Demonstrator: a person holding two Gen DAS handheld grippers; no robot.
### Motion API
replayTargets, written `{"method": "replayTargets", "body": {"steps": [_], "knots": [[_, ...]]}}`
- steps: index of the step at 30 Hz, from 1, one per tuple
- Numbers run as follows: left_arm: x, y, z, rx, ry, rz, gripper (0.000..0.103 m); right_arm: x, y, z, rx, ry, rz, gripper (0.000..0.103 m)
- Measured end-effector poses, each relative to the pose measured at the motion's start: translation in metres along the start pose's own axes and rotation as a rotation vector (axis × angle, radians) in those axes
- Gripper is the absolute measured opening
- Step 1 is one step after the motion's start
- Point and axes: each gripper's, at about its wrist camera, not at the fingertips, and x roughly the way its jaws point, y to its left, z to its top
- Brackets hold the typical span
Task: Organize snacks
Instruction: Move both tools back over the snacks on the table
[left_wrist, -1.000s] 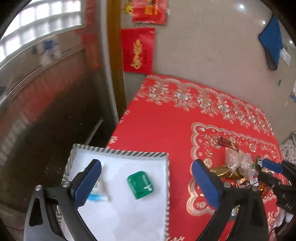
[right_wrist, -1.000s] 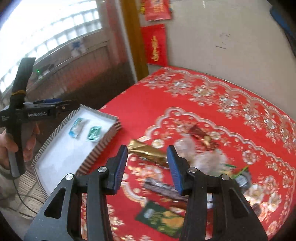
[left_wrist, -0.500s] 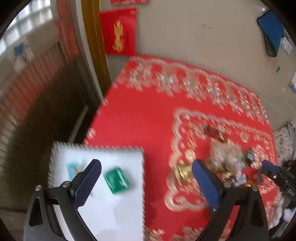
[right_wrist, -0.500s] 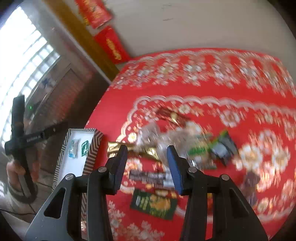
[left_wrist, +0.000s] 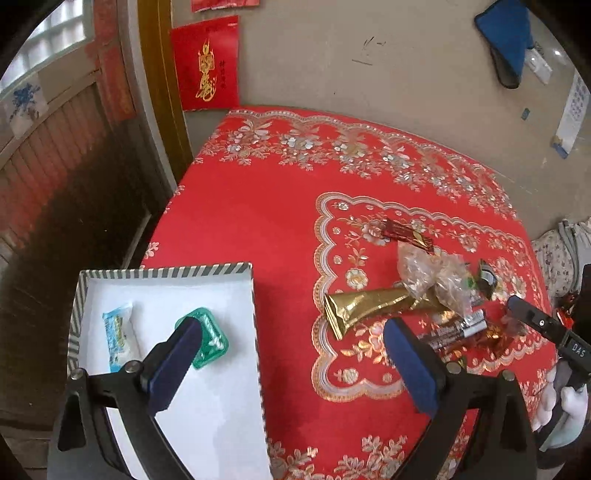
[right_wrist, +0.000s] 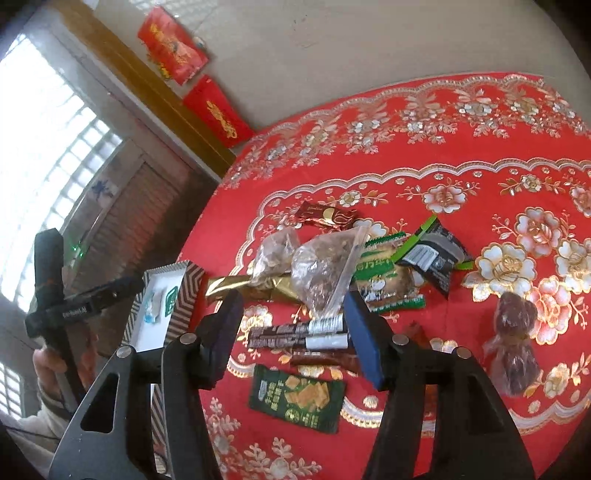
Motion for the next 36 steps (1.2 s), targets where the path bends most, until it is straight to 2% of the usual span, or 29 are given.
{"method": "replayTargets", "body": {"steps": [3, 7, 9, 10, 12, 16, 21, 24, 28, 34, 36], "knots": [[-0.017, -0.004, -0.013, -0.005, -0.038, -0.031, 0.100, -0.020, 0.009, -0.009, -0.022, -0.046, -0.013, 0.058], [-0.040, -0.012, -0.038, -0.046, -0.060, -0.090, 0.100, -0.070, 0.035, -0.027, -0.069, -0.139, -0.006, 0.058], [-0.049, -0.024, -0.046, -0.014, -0.055, -0.097, 0.100, -0.095, 0.047, -0.041, -0.086, -0.171, -0.008, 0.065], [-0.053, -0.033, -0.050, 0.017, -0.061, -0.099, 0.100, -0.106, 0.052, -0.048, -0.095, -0.182, -0.013, 0.074], [-0.055, -0.051, -0.058, 0.062, -0.069, -0.086, 0.100, -0.123, 0.059, -0.062, -0.118, -0.208, -0.028, 0.075], [-0.039, -0.090, -0.069, 0.135, -0.034, -0.089, 0.100, -0.139, 0.057, -0.091, -0.108, -0.207, -0.048, 0.075], [0.000, -0.130, -0.066, 0.230, 0.049, -0.176, 0.100, -0.142, 0.031, -0.109, -0.056, -0.183, -0.081, 0.075], [0.021, -0.146, -0.057, 0.292, 0.063, -0.187, 0.100, -0.138, 0.013, -0.107, -0.014, -0.168, -0.096, 0.075], [0.050, -0.156, -0.049, 0.369, 0.129, -0.212, 0.100, -0.131, -0.001, -0.102, 0.012, -0.160, -0.104, 0.075], [0.068, -0.168, -0.050, 0.492, 0.145, -0.251, 0.100, -0.112, -0.015, -0.099, 0.049, -0.137, -0.091, 0.075], [0.076, -0.171, -0.050, 0.515, 0.154, -0.234, 0.096, -0.106, -0.019, -0.099, 0.056, -0.124, -0.091, 0.075]]}}
